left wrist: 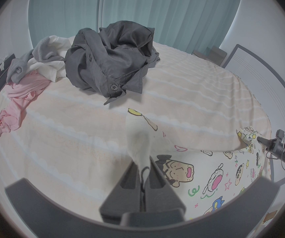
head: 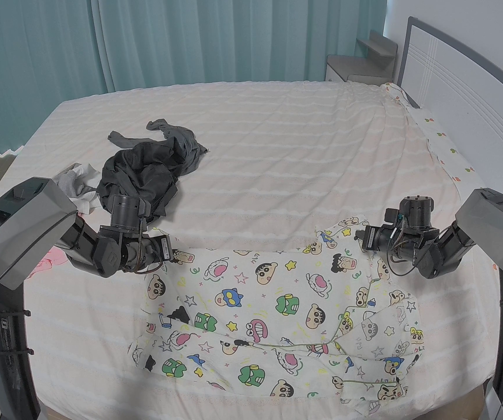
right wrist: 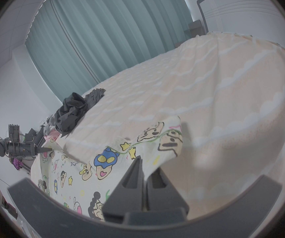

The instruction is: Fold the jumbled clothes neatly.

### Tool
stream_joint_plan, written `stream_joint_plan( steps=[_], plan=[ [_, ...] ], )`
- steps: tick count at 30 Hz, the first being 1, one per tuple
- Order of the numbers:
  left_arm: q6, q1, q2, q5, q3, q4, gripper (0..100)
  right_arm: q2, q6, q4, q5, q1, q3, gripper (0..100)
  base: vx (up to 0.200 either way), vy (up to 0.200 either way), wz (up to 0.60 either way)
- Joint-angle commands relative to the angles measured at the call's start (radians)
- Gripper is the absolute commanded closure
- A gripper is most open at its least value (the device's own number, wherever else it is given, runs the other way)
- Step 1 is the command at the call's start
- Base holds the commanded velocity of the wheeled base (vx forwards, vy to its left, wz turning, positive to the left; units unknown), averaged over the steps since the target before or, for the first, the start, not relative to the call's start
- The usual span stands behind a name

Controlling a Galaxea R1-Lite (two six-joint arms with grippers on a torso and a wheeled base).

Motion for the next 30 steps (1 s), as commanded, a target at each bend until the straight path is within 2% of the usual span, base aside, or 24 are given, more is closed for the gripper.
stream_joint_plan(
  steps=[1, 11, 21, 30],
  plan=[
    [0.000, -0.010, -0.002, 0.012, -0.010, -0.001, 100, -0.007, 0.011, -0.015, -0.004, 0.000, -0.006, 100, 0.000, 0.000, 0.00],
    [-0.009, -0.013, 0.000, 0.044, -0.054, -0.002, 100, -0.011, 0.019, -0.031, -0.025, -0.006, -0.026, 100, 0.000, 0.000, 0.00],
    [-0.009, -0.016, -0.005, 0.064, -0.036, -0.002, 100, -0.051, 0.022, -0.060, -0.018, -0.010, 0.044, 100, 0.000, 0.000, 0.00],
    [-0.006, -0.019, -0.062, 0.058, 0.010, -0.002, 100, -0.148, 0.019, -0.118, 0.068, -0.035, 0.213, 100, 0.000, 0.000, 0.00]
  ],
)
